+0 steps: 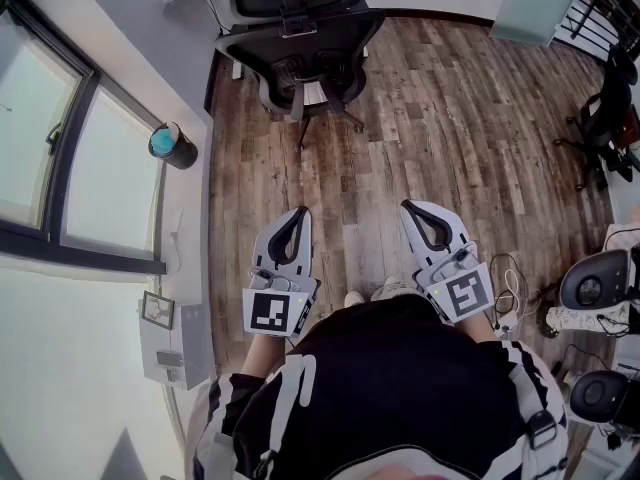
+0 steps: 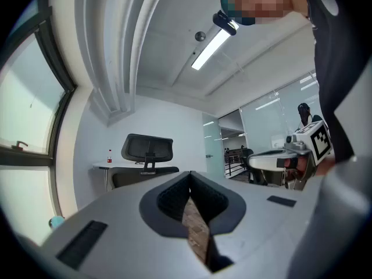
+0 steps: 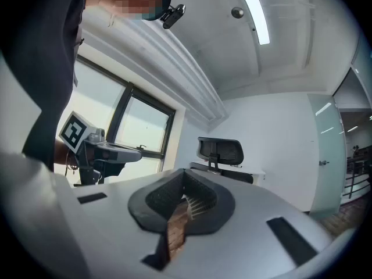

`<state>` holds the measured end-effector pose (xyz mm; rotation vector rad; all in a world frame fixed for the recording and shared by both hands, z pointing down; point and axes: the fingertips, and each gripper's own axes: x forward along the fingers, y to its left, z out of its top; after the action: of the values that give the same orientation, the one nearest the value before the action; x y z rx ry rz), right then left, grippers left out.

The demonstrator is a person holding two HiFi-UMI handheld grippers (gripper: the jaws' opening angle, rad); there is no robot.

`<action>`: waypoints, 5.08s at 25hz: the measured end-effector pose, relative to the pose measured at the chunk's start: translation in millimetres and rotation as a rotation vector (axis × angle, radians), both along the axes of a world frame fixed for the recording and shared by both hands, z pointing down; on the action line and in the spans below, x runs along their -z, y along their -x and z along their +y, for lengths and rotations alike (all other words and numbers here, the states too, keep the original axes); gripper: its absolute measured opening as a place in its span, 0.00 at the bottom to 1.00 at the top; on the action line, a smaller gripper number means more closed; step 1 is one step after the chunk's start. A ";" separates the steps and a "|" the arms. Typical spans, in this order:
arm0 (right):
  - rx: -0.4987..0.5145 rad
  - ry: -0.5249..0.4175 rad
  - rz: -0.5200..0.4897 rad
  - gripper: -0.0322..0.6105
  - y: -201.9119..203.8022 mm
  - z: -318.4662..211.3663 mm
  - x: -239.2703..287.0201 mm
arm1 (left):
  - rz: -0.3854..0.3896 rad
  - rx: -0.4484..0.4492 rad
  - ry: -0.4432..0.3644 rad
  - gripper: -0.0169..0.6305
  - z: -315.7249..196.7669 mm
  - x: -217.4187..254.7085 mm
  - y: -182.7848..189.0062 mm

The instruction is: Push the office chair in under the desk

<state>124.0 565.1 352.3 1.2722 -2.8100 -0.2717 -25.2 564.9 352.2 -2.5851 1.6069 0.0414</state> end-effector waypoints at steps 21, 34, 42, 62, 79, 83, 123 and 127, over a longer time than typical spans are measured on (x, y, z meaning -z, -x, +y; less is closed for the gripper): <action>-0.021 -0.035 0.035 0.06 1.8 12.8 1.8 | 0.013 0.023 0.007 0.04 13.3 -2.6 12.9; 0.005 -0.034 -0.006 0.06 7.9 -11.0 5.6 | -0.023 0.072 -0.002 0.04 -1.6 0.9 22.2; 0.000 -0.025 -0.001 0.06 9.8 -44.1 0.3 | -0.026 0.092 -0.007 0.04 -30.0 1.6 30.2; -0.017 -0.003 -0.034 0.06 26.4 -136.3 15.1 | -0.015 0.122 -0.014 0.04 -120.9 15.1 59.5; 0.012 -0.009 -0.036 0.06 23.5 -211.1 23.6 | -0.027 0.146 -0.015 0.04 -192.7 25.8 57.3; 0.018 -0.003 -0.035 0.06 22.6 -228.9 23.0 | -0.025 0.153 -0.012 0.04 -208.6 24.6 56.7; 0.143 -0.013 -0.016 0.06 43.2 -321.2 14.0 | -0.009 0.237 -0.026 0.04 -297.6 22.1 65.7; 0.149 -0.013 -0.029 0.06 40.7 -319.6 13.5 | -0.020 0.238 -0.026 0.04 -298.8 24.1 62.8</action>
<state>83.3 245.5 338.9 1.0782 -2.9370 -0.2804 -88.1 266.1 328.2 -2.3487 1.8805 0.0190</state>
